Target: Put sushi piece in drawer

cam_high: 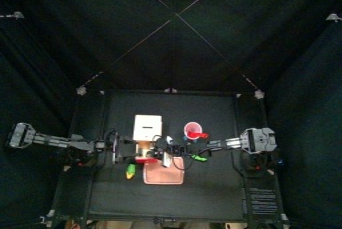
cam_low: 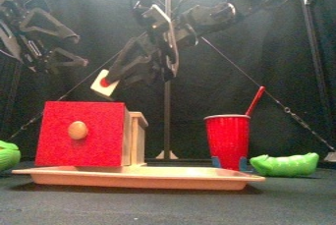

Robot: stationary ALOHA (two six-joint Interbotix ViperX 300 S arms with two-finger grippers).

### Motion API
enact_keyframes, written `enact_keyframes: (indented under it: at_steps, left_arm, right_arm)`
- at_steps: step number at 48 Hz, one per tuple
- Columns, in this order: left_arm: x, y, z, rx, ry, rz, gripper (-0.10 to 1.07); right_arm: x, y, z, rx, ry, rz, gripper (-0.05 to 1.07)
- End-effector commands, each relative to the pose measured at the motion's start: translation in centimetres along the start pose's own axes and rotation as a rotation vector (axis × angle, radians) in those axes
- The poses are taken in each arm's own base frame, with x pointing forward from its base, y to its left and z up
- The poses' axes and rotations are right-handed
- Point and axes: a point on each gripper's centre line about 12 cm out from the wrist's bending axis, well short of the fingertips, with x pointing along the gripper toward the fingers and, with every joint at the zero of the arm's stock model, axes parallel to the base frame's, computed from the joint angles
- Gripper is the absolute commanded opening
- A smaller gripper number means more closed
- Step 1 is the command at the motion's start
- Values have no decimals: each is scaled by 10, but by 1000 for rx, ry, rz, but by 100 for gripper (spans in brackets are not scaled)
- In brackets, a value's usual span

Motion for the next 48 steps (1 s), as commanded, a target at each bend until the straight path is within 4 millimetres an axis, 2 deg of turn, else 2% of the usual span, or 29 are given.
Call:
enact_keyframes:
  at_steps: [1, 9, 22, 48]
  left_arm:
    - [2, -1, 5, 2, -18, -4, 96]
    - [2, -1, 5, 2, -18, -4, 96]
    - [2, -1, 5, 2, -19, -5, 96]
    - [2, -1, 5, 2, -18, -4, 96]
  right_arm:
    - [0, -4, 21, 6, -52, -3, 60]
    - [6, -13, 23, 16, -56, -19, 66]
    - [13, -16, 21, 17, -51, -23, 77]
    - [14, -12, 22, 17, -53, -15, 78]
